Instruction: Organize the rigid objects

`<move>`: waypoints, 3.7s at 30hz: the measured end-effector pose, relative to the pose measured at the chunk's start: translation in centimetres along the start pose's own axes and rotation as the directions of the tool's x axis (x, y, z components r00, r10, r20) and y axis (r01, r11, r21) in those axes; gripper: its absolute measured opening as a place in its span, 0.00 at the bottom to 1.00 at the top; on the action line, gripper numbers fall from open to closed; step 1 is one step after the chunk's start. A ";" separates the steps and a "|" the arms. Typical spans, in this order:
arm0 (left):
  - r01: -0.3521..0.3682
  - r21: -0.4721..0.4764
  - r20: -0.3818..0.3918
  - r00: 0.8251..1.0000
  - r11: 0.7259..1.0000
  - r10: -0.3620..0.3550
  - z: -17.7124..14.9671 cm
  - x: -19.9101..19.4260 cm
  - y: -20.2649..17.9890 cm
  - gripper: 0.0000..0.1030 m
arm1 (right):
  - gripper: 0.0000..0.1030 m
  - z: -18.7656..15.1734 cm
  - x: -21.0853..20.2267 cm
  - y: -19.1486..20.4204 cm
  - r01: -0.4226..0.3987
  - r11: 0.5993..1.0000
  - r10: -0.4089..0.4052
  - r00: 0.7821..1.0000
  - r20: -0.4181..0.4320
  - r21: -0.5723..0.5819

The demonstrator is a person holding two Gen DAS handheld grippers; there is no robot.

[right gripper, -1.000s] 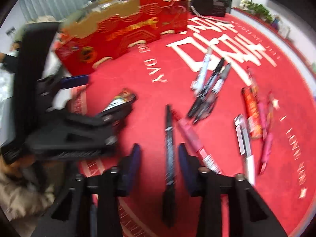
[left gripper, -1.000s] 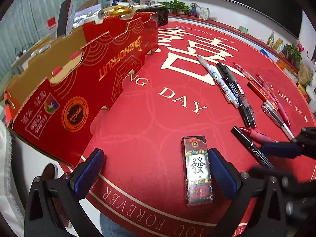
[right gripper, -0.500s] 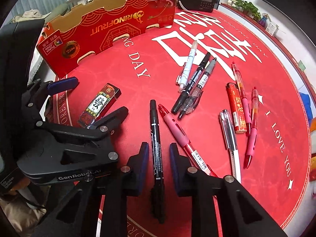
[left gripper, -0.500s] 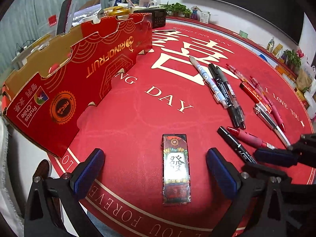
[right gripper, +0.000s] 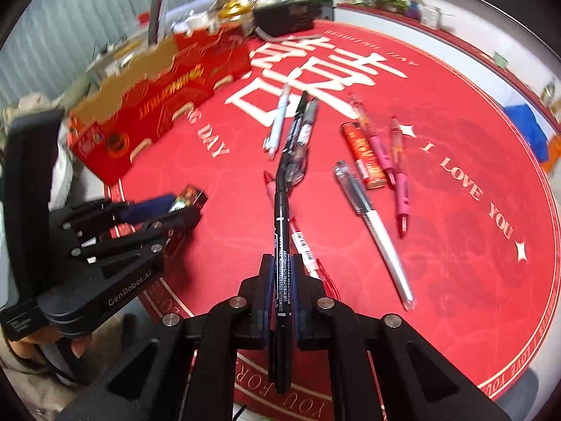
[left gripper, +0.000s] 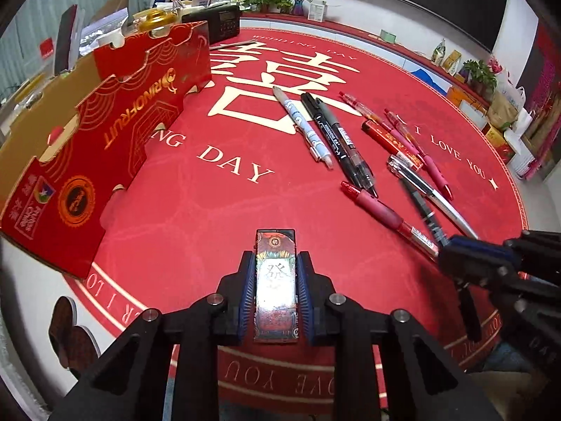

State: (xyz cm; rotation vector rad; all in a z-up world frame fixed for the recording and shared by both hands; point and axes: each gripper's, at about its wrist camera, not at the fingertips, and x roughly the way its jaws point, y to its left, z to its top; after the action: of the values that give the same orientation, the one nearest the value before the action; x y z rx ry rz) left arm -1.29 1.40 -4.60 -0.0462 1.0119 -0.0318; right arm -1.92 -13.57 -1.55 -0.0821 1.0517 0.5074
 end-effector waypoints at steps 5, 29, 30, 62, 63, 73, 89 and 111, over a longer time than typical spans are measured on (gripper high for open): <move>-0.032 0.029 0.036 0.999 0.999 0.031 0.3 -1.5 -0.6 0.25 | 0.10 -0.1 -1.1 -1.2 0.000 0.997 -0.003 0.999 0.035 0.072; -0.049 0.088 0.155 0.987 0.995 0.035 2.4 -4.8 -2.8 0.25 | 0.10 0.4 -3.3 -4.3 -0.013 0.974 -0.010 0.995 0.101 0.225; -0.049 0.086 0.157 0.987 0.995 0.035 2.4 -4.8 -2.8 0.25 | 0.10 0.4 -3.3 -4.3 -0.012 0.974 -0.011 0.995 0.101 0.224; -0.140 -0.140 0.356 0.916 0.980 0.182 8.1 -10.6 8.5 0.25 | 0.10 12.0 -3.2 4.2 -0.108 0.993 0.097 0.973 0.211 0.043; -0.159 -0.155 0.361 0.910 0.975 0.206 8.3 -10.8 9.3 0.25 | 0.10 12.9 -3.0 5.1 -0.122 0.992 0.113 0.971 0.212 0.027; -0.298 -0.315 0.289 0.874 0.901 0.390 10.3 -9.5 18.0 0.25 | 0.10 19.8 1.1 13.4 -0.223 0.971 0.234 0.954 0.185 -0.082; -0.325 -0.372 0.139 0.907 0.869 0.399 13.0 -2.9 23.0 0.25 | 0.10 23.9 7.0 17.2 -0.143 0.977 0.167 0.975 0.148 -0.157; -0.381 -0.229 0.020 0.918 0.896 0.396 14.4 0.6 22.4 0.92 | 0.48 24.3 10.9 16.6 -0.114 0.982 0.125 0.990 0.070 -0.148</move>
State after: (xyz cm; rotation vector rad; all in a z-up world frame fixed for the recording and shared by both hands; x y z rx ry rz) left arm 11.30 24.09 1.34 -0.0465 0.9399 0.4485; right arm 14.77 12.37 4.37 -0.1258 0.9449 0.6904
